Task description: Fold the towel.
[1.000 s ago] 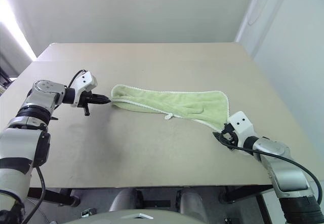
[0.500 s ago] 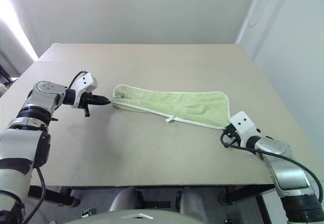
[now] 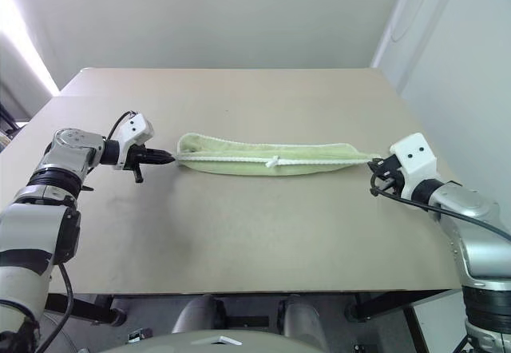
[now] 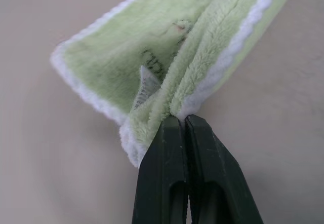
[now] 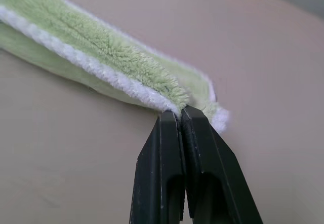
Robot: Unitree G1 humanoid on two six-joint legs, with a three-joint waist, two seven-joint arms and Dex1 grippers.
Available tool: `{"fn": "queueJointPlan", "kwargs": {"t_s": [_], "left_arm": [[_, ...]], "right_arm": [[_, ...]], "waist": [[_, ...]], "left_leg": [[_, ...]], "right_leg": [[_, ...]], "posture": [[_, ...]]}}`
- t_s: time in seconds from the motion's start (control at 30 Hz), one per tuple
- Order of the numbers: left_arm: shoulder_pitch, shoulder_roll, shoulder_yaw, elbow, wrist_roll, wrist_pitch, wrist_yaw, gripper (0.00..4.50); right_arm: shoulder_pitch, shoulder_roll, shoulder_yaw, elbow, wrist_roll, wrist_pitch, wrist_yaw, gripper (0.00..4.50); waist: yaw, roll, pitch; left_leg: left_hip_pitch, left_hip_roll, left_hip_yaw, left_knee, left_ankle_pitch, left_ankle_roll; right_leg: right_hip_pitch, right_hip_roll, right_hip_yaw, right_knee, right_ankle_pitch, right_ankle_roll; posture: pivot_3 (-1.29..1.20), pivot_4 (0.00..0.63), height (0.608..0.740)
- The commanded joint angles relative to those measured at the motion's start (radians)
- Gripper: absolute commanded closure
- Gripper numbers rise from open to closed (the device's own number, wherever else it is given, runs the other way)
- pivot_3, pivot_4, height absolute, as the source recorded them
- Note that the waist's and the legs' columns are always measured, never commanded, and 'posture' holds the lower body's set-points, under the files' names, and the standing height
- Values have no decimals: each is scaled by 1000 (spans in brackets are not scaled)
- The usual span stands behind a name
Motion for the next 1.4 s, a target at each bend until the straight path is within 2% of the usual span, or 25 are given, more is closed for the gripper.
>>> {"fn": "queueJointPlan", "kwargs": {"t_s": [0.03,0.2,0.3,0.57,0.67,0.77,0.93,1.07,1.17,1.3,1.4], "left_arm": [[-70,9,59,-6,-52,40,21,4500],[-152,-17,152,13,-116,121,163,4500],[-193,-38,196,29,-139,143,292,4500],[-239,-89,192,60,-96,96,577,4500],[-264,-112,192,72,-81,81,667,4500],[-282,-133,182,83,-50,56,778,4500],[-312,-160,201,93,-33,22,944,4500],[-341,-154,219,94,-41,-11,982,4500],[-351,-125,210,93,-34,-27,932,4500],[-330,-84,204,84,-52,-28,713,4500],[-291,-49,185,71,-51,-39,519,4500]], "right_arm": [[-34,-22,-87,-50,72,36,23,4468],[-170,-5,-178,-38,221,149,-13,4468],[-275,8,-188,36,233,187,-81,4468],[-404,-5,-46,202,124,163,-162,4468],[-480,-5,24,333,55,116,-189,4468],[-570,14,86,492,-25,25,-233,4468],[-746,85,79,714,-74,-147,-332,4468],[-816,94,61,779,-77,-231,-362,4468],[-771,62,58,690,-46,-209,-290,4468],[-540,-22,57,402,47,-61,-107,4468],[-353,-77,23,211,121,44,-26,4468]], "waist": [[0,0,0],[-4,0,0],[-6,0,0],[-4,1,0],[-5,1,0],[-6,1,0],[-11,2,1],[-10,2,1],[-7,2,1],[-1,2,1],[-7,2,1]], "left_leg": [[0,0,0,0,0,0],[0,0,0,1,0,0],[0,0,-1,0,0,0],[-1,0,0,-1,0,0],[-2,0,1,0,0,0],[-2,0,1,0,0,0],[-2,0,2,-2,0,0],[-2,-1,2,-5,1,0],[-2,-1,3,-7,1,0],[-2,-1,3,-10,1,-1],[-2,-1,3,-10,1,-1]], "right_leg": [[0,0,0,0,0,0],[0,0,0,0,0,0],[0,0,0,1,0,0],[-1,0,0,1,1,0],[-2,0,1,1,1,0],[-3,0,1,1,1,0],[-4,1,1,2,3,3],[-7,1,2,3,5,1],[-7,1,2,3,4,1],[-7,1,1,1,3,2],[-7,0,1,1,3,2]], "posture": [[0,0,683],[0,0,683],[0,0,683],[0,0,683],[0,0,683],[0,0,683],[0,0,683],[0,0,683],[0,0,683],[0,0,683],[0,0,683]]}}
